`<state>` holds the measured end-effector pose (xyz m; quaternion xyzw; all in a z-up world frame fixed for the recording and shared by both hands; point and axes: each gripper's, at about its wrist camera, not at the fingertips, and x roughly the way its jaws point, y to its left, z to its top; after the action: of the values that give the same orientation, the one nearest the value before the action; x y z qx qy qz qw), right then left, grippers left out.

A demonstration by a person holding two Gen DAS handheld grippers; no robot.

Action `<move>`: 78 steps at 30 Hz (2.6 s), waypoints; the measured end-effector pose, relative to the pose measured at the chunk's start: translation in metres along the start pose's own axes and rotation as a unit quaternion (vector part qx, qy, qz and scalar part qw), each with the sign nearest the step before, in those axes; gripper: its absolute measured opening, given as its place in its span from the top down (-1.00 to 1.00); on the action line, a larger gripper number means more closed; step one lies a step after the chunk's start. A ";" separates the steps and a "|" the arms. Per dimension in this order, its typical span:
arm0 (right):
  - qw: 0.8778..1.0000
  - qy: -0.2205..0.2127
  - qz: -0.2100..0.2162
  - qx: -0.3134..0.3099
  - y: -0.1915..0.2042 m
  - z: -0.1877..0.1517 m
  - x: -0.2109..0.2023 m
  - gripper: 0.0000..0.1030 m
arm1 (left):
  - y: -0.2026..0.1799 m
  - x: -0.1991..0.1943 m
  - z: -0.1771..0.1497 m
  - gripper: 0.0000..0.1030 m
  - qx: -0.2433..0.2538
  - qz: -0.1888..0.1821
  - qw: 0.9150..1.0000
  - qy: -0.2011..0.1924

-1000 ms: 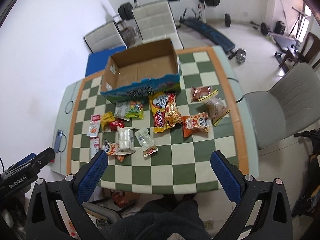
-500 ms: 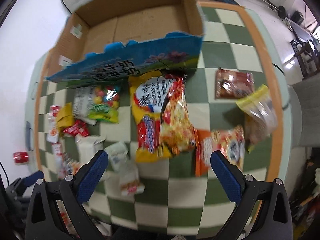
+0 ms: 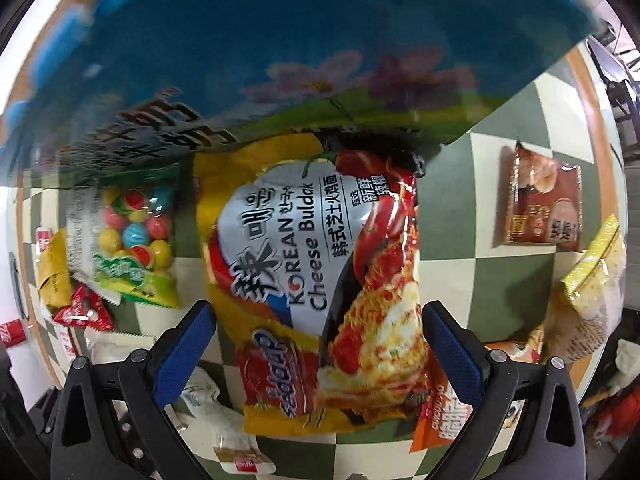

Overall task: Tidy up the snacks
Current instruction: 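Grasp the Buldak noodle bag with right tool while left tool grasps white wafer pack, then carry both packs into the cardboard box and open both tools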

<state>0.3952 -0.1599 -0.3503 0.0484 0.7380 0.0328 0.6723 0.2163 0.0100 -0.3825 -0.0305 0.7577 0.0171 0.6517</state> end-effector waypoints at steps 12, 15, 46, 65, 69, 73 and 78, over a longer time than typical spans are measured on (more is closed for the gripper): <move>0.999 0.003 -0.020 0.036 -0.015 -0.013 0.007 -0.73 | -0.004 -0.046 -0.011 0.00 0.008 0.011 0.999 -0.032; 0.999 0.001 -0.007 0.047 -0.014 -0.025 0.007 -0.73 | -0.003 -0.070 -0.017 0.00 0.011 0.006 0.999 -0.045; 0.982 -0.129 0.136 0.030 -0.007 0.078 -0.196 -0.73 | -0.054 -0.239 0.200 0.00 0.017 -0.102 0.987 -0.121; 0.996 -0.044 0.077 0.026 0.006 0.232 -0.089 -0.74 | -0.081 -0.154 0.306 -0.02 0.017 -0.113 0.993 -0.005; 0.997 -0.030 0.069 0.030 0.009 0.234 -0.081 -0.74 | -0.088 -0.155 0.307 -0.02 0.024 -0.095 0.995 -0.009; 0.998 -0.030 0.054 0.024 0.019 0.232 -0.080 -0.78 | -0.088 -0.155 0.308 -0.55 0.031 -0.090 0.995 -0.011; 0.997 -0.045 0.058 0.021 0.025 0.233 -0.090 -0.88 | -0.084 -0.165 0.305 -0.60 0.032 -0.092 0.995 -0.026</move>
<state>0.6360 -0.1496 -0.2805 0.1065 0.7035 0.0540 0.7006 0.5479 -0.0500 -0.2640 -0.0785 0.7344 -0.0663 0.6709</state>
